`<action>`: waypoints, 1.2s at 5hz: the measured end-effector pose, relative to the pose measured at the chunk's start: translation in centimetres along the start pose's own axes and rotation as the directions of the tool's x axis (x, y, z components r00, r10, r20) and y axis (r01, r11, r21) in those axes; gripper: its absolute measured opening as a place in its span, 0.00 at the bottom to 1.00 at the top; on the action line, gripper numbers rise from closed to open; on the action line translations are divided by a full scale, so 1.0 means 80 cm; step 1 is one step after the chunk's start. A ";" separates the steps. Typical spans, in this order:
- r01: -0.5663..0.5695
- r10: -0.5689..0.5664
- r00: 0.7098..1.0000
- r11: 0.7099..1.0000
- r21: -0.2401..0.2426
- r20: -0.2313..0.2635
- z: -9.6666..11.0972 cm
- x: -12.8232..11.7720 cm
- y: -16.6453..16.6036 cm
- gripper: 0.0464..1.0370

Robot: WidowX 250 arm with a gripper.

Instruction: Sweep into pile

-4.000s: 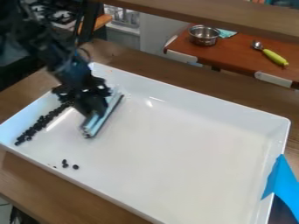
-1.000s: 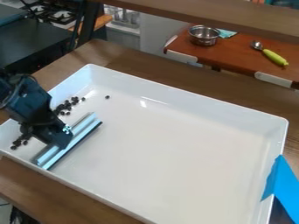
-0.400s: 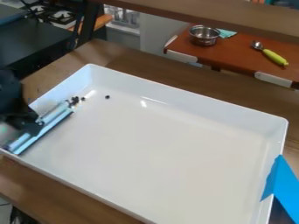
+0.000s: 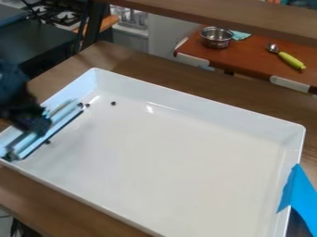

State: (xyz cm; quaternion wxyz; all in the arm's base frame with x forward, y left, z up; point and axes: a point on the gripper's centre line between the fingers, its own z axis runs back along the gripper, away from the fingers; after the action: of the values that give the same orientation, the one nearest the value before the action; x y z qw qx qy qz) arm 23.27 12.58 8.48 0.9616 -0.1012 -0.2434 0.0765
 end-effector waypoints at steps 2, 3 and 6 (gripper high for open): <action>-0.115 0.115 0.993 0.993 0.006 0.022 -0.015 0.048 -0.074 0.31; -0.216 0.215 0.976 0.975 0.046 0.032 -0.042 0.072 -0.087 0.31; -0.515 0.509 0.857 0.850 0.109 0.085 -0.078 0.113 -0.078 0.31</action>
State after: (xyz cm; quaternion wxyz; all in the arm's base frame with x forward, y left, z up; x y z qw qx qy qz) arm 34.72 7.32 8.66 0.9042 -0.0986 -0.2276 0.3478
